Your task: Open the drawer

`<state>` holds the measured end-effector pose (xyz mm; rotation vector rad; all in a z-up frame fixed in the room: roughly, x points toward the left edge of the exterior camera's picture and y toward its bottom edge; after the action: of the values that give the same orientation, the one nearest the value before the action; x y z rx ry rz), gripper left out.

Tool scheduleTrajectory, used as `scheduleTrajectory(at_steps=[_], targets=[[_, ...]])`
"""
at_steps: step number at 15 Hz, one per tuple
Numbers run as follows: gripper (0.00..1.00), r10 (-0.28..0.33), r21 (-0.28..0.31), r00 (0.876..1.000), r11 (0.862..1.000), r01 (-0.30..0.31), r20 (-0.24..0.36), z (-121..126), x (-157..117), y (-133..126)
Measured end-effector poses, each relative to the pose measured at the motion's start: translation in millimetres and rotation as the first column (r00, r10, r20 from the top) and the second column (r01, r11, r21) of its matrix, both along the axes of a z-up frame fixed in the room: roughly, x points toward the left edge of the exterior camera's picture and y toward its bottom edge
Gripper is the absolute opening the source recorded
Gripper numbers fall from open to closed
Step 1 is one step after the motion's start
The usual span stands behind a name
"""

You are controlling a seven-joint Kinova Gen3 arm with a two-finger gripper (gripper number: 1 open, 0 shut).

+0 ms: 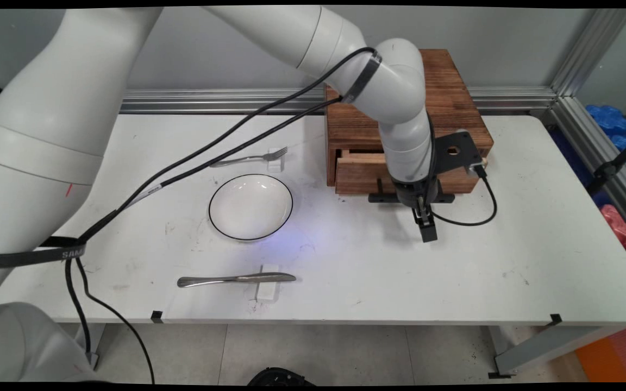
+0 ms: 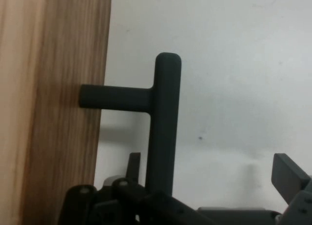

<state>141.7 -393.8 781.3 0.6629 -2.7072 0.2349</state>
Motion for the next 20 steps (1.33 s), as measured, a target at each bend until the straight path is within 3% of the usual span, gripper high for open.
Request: scheduleTrajectory(at_steps=[11, 20], targets=[[1.0, 0.019, 0.035, 1.0, 0.999, -0.019, -0.001, 3, -17, 40], [1.0, -0.021, 0.05, 1.0, 0.999, 0.021, -0.005, 10, -37, 76]])
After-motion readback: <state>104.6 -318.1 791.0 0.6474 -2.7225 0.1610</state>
